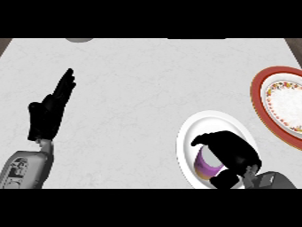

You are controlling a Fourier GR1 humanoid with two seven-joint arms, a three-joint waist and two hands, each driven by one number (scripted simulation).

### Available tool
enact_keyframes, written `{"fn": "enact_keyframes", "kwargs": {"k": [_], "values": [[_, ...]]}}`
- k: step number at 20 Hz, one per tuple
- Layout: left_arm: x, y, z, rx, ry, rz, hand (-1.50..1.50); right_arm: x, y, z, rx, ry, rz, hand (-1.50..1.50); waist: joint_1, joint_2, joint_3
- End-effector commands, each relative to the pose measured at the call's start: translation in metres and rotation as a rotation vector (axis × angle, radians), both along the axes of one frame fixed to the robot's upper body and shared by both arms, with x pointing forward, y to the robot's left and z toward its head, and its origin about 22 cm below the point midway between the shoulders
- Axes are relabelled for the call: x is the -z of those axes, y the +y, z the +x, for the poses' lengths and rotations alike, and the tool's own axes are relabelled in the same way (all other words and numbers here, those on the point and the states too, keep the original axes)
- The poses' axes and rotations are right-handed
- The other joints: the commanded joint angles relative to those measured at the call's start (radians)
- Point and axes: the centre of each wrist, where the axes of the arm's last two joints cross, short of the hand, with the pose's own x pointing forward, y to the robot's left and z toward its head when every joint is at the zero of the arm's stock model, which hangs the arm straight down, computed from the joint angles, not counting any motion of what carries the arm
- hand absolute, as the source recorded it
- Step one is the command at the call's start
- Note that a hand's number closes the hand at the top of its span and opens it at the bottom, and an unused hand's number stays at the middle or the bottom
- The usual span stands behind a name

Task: Pick the can from the plate and place it in the plate

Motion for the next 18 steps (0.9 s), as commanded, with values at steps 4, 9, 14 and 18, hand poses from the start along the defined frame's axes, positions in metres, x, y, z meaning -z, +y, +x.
{"fn": "enact_keyframes", "kwargs": {"k": [4, 9, 14, 18], "values": [[-0.001, 0.002, 0.007, -0.015, -0.008, 0.017, 0.0, 0.005, -0.001, -0.008, 0.012, -0.094, 0.02, 1.5, -0.002, 0.0, 0.0], [-0.008, -0.002, -0.003, -0.006, -0.012, 0.018, 0.0, 0.028, 0.006, -0.001, 0.014, -0.117, 0.053, 1.5, 0.002, 0.0, 0.0], [0.003, 0.02, -0.005, -0.065, -0.002, -0.005, 0.0, -0.032, -0.204, 0.007, 0.329, -0.236, -0.135, 1.5, -0.067, 0.005, 0.011], [0.002, 0.018, -0.004, -0.074, -0.003, -0.003, 0.0, -0.067, -0.276, 0.0, 0.433, -0.368, -0.126, 1.5, -0.074, 0.008, 0.015]]}}
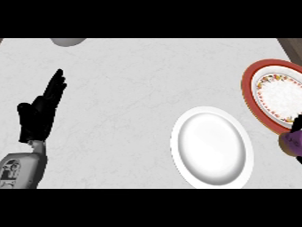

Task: Pick the can from the plate and place it in the plate

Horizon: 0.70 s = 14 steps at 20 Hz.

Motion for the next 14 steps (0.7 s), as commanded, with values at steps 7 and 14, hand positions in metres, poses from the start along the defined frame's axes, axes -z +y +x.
{"fn": "enact_keyframes", "kwargs": {"k": [7, 14], "values": [[-0.008, 0.0, 0.001, 0.018, -0.004, 0.0, 0.0, -0.085, -0.142, -0.029, 0.048, -0.558, 0.148, 1.5, 0.016, -0.004, 0.006], [-0.002, -0.011, 0.003, 0.056, -0.006, 0.004, 0.0, -0.095, -0.203, -0.064, -0.123, -0.726, 0.31, 1.5, 0.062, 0.007, 0.0]]}}
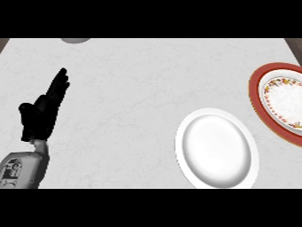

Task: Pick the can from the plate and place it in the plate

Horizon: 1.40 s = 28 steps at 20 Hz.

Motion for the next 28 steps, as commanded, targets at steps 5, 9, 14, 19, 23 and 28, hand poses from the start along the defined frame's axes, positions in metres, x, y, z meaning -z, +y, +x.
{"fn": "enact_keyframes", "kwargs": {"k": [5, 9, 14, 19, 23, 28], "values": [[-0.007, -0.014, 0.021, 0.051, -0.006, -0.001, 0.0, -0.01, -0.045, -0.013, -0.159, -0.03, 0.143, 1.5, 0.044, 0.006, -0.007], [-0.008, -0.014, 0.022, 0.075, -0.011, 0.006, 0.0, 0.019, -0.021, 0.029, -0.173, 0.046, 0.156, 1.5, 0.071, 0.01, -0.007], [-0.005, -0.018, 0.022, 0.05, 0.008, 0.014, 0.0, 0.038, 0.005, 0.064, -0.248, 0.091, 0.173, 1.5, 0.053, 0.002, -0.009], [-0.001, -0.017, 0.013, 0.06, 0.008, -0.005, 0.0, 0.067, 0.049, 0.104, -0.252, 0.14, 0.039, 1.5, 0.052, -0.001, -0.01], [-0.017, -0.02, 0.025, 0.06, 0.017, -0.009, 0.0, 0.082, 0.071, 0.124, -0.205, 0.169, -0.086, 1.5, 0.05, 0.001, -0.01], [-0.004, -0.008, 0.023, 0.063, 0.008, -0.018, 0.0, 0.131, 0.094, 0.127, -0.161, 0.355, 0.052, -1.5, 0.049, 0.004, -0.01]]}}
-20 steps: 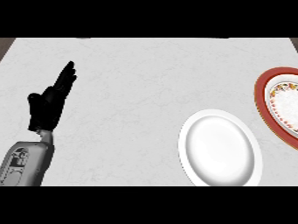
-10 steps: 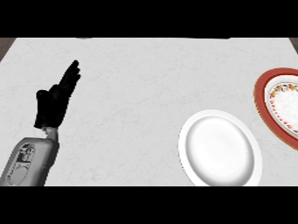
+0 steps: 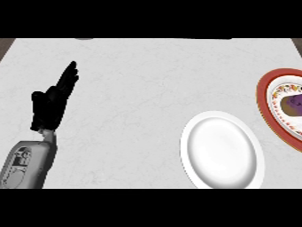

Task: Pick the can from the plate and place it in the plate

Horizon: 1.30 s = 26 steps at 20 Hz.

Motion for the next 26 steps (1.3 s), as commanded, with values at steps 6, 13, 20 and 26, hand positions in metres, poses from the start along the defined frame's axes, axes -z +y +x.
{"fn": "enact_keyframes", "kwargs": {"k": [6, 13, 20, 26], "values": [[0.008, -0.011, 0.003, -0.012, 0.004, 0.008, 0.0, 0.038, 0.036, 0.019, -0.005, 0.115, 0.143, -1.5, -0.004, 0.001, 0.001], [0.004, -0.008, -0.009, 0.012, 0.013, -0.014, 0.0, 0.017, 0.008, 0.011, 0.004, 0.014, 0.528, -1.5, 0.0, 0.0, 0.002], [0.005, -0.004, -0.008, 0.012, -0.011, 0.001, 0.0, -0.02, -0.049, -0.023, 0.234, -0.069, 0.714, -1.5, 0.004, 0.008, 0.003], [-0.004, -0.004, 0.002, -0.007, -0.02, -0.011, 0.0, -0.053, -0.098, -0.072, 0.294, -0.112, 0.766, -1.5, -0.001, 0.015, 0.006]]}}
